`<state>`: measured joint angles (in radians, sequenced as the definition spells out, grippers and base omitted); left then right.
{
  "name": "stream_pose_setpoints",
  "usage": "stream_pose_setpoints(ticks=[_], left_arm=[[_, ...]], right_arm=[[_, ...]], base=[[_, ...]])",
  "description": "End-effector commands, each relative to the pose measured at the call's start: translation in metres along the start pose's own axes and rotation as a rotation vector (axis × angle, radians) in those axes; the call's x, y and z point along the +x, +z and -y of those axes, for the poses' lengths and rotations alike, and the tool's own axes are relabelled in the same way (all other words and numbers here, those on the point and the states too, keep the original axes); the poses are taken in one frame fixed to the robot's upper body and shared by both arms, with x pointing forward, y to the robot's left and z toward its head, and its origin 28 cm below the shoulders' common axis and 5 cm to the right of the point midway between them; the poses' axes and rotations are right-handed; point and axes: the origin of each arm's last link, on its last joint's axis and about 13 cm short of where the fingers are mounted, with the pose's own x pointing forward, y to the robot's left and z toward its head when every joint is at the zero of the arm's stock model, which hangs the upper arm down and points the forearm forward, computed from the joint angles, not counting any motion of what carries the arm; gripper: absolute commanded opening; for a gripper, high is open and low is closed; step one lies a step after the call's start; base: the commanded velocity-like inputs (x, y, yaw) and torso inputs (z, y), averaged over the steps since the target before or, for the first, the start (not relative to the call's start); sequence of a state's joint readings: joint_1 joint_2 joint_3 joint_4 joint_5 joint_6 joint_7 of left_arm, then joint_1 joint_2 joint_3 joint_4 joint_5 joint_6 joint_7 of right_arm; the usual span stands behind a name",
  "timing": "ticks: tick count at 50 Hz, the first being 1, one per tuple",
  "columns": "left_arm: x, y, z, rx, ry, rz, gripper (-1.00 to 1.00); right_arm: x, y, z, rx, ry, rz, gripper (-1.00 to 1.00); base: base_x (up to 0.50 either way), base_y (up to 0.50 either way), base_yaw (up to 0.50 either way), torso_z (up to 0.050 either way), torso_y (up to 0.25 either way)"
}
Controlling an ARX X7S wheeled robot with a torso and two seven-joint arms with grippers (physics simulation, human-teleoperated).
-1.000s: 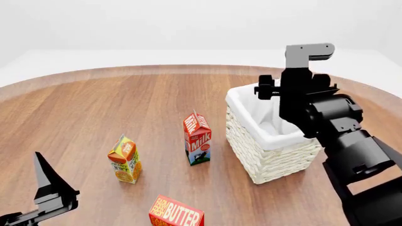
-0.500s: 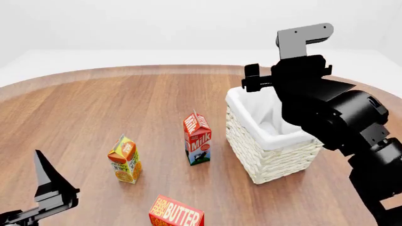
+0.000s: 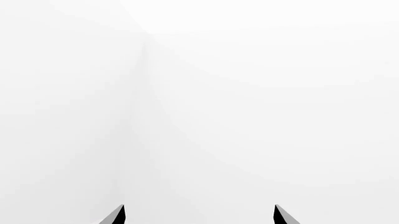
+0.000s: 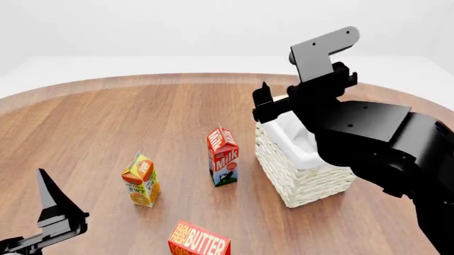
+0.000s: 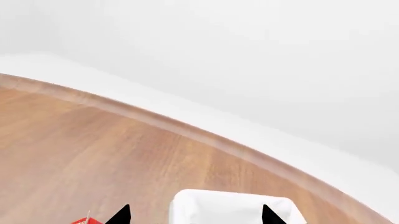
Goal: Pick up the cream cheese box and the butter, and put them in the basket.
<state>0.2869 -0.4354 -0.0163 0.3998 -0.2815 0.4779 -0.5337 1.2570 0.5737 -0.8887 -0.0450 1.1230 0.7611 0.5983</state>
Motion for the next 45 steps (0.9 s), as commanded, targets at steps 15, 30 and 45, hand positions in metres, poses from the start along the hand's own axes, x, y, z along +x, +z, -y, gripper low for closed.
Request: stream_pose_setpoints(ticks=[15,30,45], left_arm=[[-0.001,0.001,-0.001,0.002,0.0,0.001,1.0],[-0.003,0.003,-0.002,0.003,0.001,0.0,1.0],[-0.003,0.004,-0.002,0.007,-0.002,0.0,1.0]], right_arm=[[-0.033,-0.007,-0.016,-0.057,0.176,0.014,1.0],[-0.05,-0.004,-0.025,0.047,0.399,-0.003,1.0],[-0.06,-0.005,-0.03,0.072,0.542,0.009,1.0]], base=[[0.0,0.0,0.0,0.0,0.0],[0.0,0.0,0.0,0.0,0.0],[0.0,0.0,0.0,0.0,0.0]])
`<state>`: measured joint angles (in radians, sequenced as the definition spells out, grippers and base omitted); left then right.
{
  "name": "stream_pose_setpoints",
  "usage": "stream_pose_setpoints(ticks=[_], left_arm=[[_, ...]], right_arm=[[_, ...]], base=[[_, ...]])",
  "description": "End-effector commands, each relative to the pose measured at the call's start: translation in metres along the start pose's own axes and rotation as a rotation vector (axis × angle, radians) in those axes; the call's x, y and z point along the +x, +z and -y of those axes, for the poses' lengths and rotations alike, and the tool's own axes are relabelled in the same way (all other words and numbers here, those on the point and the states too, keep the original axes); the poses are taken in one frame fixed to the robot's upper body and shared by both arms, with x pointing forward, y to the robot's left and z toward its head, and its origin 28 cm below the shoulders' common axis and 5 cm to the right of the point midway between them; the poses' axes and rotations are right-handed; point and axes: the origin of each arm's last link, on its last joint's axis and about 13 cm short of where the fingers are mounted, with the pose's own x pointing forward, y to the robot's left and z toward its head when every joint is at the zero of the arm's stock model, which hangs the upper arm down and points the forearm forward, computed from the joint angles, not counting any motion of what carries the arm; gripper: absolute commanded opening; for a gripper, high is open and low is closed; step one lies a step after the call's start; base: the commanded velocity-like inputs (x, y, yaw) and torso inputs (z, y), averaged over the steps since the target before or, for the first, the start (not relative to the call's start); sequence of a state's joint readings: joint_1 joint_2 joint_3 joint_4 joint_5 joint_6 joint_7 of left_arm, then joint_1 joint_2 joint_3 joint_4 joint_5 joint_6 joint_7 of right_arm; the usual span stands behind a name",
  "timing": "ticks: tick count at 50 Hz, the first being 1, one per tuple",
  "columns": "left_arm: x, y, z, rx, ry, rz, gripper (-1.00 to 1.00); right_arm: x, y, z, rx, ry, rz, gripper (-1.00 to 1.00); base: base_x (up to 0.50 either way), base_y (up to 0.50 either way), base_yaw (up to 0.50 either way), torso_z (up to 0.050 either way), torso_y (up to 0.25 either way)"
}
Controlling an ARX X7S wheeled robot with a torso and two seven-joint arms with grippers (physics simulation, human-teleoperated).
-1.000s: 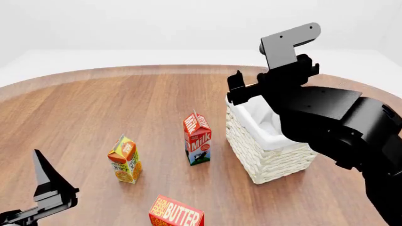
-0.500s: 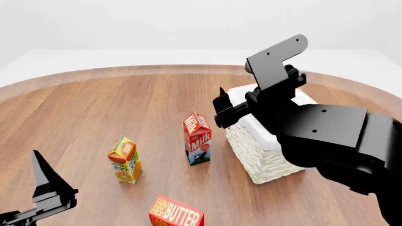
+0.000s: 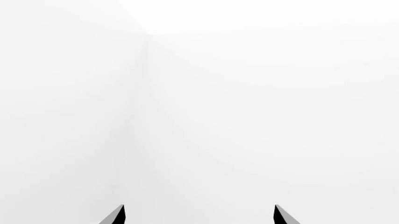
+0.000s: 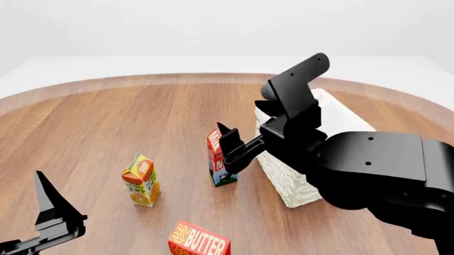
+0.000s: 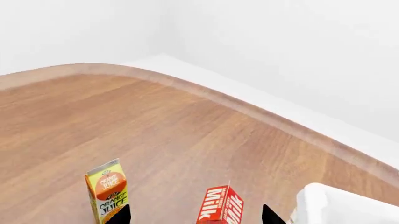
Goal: Pick up the cream cheese box and the butter, and put them in the basket.
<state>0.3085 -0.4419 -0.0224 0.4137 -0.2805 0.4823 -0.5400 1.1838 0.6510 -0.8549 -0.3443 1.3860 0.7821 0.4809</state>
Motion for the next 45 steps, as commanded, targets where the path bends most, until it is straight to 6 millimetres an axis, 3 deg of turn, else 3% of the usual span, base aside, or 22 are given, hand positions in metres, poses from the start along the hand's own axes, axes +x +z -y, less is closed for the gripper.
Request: stream_pose_setpoints(ticks=[1,22,45], left_arm=[[0.0,0.001,0.0,0.002,-0.003,0.0,1.0],[-0.002,0.002,-0.001,0.002,0.001,0.003,1.0],[-0.002,0.003,-0.001,0.002,0.002,0.004,1.0]], right_arm=[[-0.006,-0.002,-0.007,0.011,0.116,-0.002,1.0],[-0.02,-0.004,-0.018,0.041,0.237,-0.05,1.0],[-0.019,-0.03,-0.03,0.02,0.336,-0.124,1.0]], base=[[0.0,0.0,0.0,0.0,0.0],[0.0,0.0,0.0,0.0,0.0],[0.0,0.0,0.0,0.0,0.0]])
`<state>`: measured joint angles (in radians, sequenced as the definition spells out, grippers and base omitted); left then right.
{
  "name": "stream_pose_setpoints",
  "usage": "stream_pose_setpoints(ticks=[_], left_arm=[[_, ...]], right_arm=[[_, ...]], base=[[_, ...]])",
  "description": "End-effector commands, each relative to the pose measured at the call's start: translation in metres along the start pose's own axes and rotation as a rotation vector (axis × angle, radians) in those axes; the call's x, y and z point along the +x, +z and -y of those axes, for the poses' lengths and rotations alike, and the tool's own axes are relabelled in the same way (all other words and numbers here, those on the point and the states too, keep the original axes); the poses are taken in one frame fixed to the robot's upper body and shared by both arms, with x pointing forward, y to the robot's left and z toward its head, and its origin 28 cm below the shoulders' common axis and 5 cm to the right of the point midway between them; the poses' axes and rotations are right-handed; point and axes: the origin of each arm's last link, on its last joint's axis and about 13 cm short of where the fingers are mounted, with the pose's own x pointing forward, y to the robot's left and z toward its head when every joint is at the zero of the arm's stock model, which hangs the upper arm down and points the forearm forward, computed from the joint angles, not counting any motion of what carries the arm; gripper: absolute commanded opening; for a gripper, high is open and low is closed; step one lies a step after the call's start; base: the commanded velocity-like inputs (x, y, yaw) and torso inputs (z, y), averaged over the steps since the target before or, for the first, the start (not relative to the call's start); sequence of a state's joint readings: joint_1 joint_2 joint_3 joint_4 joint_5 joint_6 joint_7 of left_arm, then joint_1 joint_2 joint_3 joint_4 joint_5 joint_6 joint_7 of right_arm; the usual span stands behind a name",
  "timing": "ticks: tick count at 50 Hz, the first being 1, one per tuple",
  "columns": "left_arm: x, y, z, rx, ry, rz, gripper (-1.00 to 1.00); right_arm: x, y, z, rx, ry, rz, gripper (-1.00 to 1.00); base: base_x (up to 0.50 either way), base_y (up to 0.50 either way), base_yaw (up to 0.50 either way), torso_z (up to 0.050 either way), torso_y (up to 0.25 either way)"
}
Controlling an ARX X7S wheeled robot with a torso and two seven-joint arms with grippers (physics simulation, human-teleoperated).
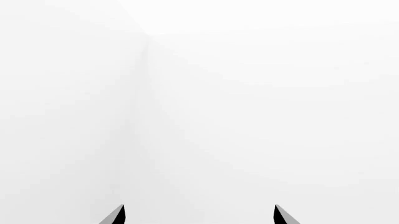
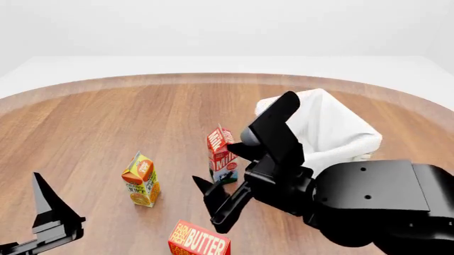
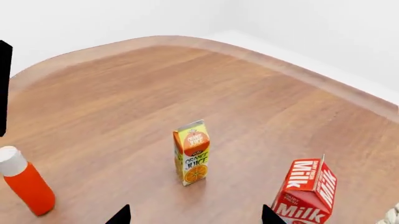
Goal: Pick up the cream cheese box and the butter, and put them in the basket.
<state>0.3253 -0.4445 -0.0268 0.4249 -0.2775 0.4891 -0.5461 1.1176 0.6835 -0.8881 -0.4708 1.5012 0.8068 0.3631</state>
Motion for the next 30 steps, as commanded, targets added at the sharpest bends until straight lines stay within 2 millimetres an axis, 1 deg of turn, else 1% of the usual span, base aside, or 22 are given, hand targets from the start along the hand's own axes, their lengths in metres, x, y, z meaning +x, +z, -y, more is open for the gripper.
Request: stream_pose_setpoints(ticks=[1,17,30], left_arm=[[0.0,0.001,0.0,0.0,0.0,0.001,1.0],[0.002,-0.001,0.0,0.001,0.001,0.0,1.0],[0.001,0.0,0.0,0.002,0.001,0.001,1.0]], right_arm=[[0.001,-0.01,-0.006,-0.002,0.053,-0.032,1.0],[0.006,-0.027,-0.011,0.003,0.082,-0.065,1.0],[0.006,-0.03,-0.015,-0.014,0.092,-0.09,1.0]], base=[[0.0,0.0,0.0,0.0,0.0],[0.0,0.0,0.0,0.0,0.0],[0.0,0.0,0.0,0.0,0.0]])
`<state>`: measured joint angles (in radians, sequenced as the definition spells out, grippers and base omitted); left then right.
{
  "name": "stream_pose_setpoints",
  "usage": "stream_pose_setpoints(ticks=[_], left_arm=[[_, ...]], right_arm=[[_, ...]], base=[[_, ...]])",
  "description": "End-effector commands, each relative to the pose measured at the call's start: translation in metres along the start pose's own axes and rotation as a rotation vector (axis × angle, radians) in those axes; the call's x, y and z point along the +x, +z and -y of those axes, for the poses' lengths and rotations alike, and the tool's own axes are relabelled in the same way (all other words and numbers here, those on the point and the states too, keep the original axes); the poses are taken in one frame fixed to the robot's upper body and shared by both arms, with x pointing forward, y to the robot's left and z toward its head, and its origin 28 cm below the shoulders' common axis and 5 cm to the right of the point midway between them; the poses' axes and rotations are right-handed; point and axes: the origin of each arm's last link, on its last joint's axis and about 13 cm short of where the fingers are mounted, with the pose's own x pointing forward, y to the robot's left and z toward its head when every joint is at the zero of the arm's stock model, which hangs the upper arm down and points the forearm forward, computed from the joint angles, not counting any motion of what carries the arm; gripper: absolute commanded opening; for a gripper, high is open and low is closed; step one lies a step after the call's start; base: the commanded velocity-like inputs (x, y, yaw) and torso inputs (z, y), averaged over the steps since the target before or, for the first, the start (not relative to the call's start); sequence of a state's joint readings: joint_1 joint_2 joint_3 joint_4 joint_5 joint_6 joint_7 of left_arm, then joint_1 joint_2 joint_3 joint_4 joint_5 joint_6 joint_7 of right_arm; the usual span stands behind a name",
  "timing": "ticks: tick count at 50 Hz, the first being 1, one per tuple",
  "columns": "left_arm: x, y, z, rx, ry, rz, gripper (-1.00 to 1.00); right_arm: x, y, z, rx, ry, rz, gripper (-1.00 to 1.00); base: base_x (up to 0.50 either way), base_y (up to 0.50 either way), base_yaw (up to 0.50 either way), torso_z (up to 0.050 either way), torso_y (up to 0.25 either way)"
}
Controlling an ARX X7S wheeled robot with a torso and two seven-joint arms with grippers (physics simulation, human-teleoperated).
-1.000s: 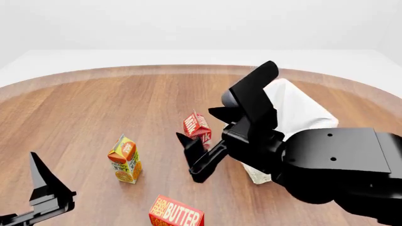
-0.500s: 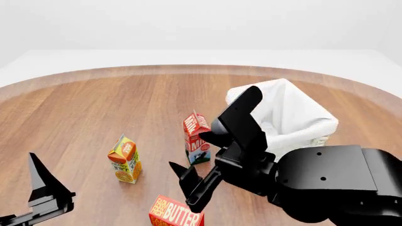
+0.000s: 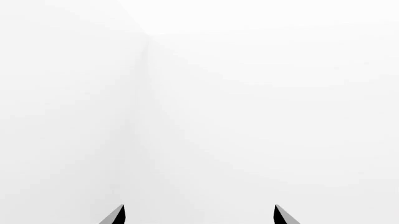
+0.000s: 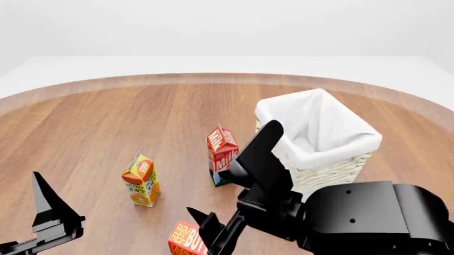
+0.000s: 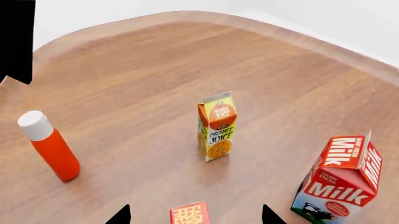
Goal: Pick up the cream cheese box and the butter, and put them in the basket.
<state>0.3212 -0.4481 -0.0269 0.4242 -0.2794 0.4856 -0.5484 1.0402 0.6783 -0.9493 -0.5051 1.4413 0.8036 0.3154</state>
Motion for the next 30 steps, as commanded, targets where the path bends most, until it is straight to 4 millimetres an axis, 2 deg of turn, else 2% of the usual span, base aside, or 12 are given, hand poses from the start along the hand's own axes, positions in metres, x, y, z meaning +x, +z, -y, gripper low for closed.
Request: stream_pose_setpoints(ticks=[1,18,30], left_arm=[[0.0,0.0,0.0,0.001,0.0,0.0,1.0],[0.0,0.0,0.0,0.002,0.002,0.0,1.0],[0.0,0.0,0.0,0.003,0.004,0.001,1.0]], right_arm=[[0.001,-0.004,-0.003,-0.009,0.013,-0.02,1.0],[0.003,-0.007,-0.003,-0.025,-0.007,-0.036,1.0],[0.011,-0.014,0.001,-0.034,-0.017,-0.1,1.0]], base=[[0.0,0.0,0.0,0.0,0.0],[0.0,0.0,0.0,0.0,0.0],[0.0,0.0,0.0,0.0,0.0]])
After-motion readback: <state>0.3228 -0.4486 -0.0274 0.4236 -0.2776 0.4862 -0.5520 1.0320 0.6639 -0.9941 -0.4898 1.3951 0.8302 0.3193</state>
